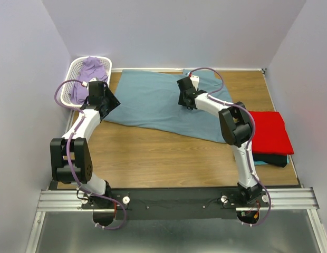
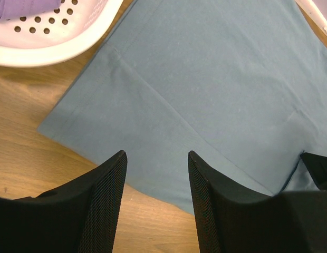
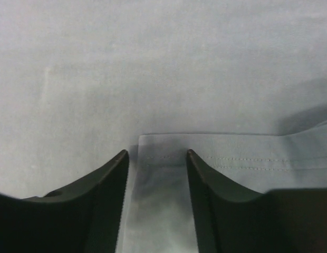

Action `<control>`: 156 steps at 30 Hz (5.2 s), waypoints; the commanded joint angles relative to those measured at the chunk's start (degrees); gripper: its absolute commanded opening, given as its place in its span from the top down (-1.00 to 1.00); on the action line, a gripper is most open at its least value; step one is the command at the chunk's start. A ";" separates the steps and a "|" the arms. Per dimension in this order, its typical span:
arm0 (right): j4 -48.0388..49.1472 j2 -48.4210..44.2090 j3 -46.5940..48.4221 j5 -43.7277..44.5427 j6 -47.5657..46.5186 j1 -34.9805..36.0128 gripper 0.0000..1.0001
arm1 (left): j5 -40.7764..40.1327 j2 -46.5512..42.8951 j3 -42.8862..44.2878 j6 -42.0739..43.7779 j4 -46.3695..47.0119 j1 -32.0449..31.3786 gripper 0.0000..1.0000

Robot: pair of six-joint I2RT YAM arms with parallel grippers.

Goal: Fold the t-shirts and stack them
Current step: Fold the tshirt

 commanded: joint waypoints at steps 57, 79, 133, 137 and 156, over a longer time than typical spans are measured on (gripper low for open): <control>3.31 -14.71 -8.75 -2.68 -1.00 1.79 -0.66 | -5.79 5.44 -2.89 -4.64 -2.14 1.48 -0.20; 0.85 -55.51 -55.95 -7.16 16.75 -0.75 -0.61 | -13.88 11.05 -5.19 -11.24 1.02 2.98 -0.18; -26.22 -83.61 -58.42 -21.31 16.14 -16.67 0.99 | -21.08 -7.55 -19.59 -12.12 -10.65 8.25 1.00; -31.66 -89.06 -59.21 -22.28 17.98 -16.67 0.99 | -22.13 -13.71 -22.14 -13.96 -13.73 8.43 1.00; -41.35 -98.23 -53.32 -23.16 17.91 -16.58 -0.79 | -19.85 -30.59 -16.79 -12.75 -21.75 9.04 -0.39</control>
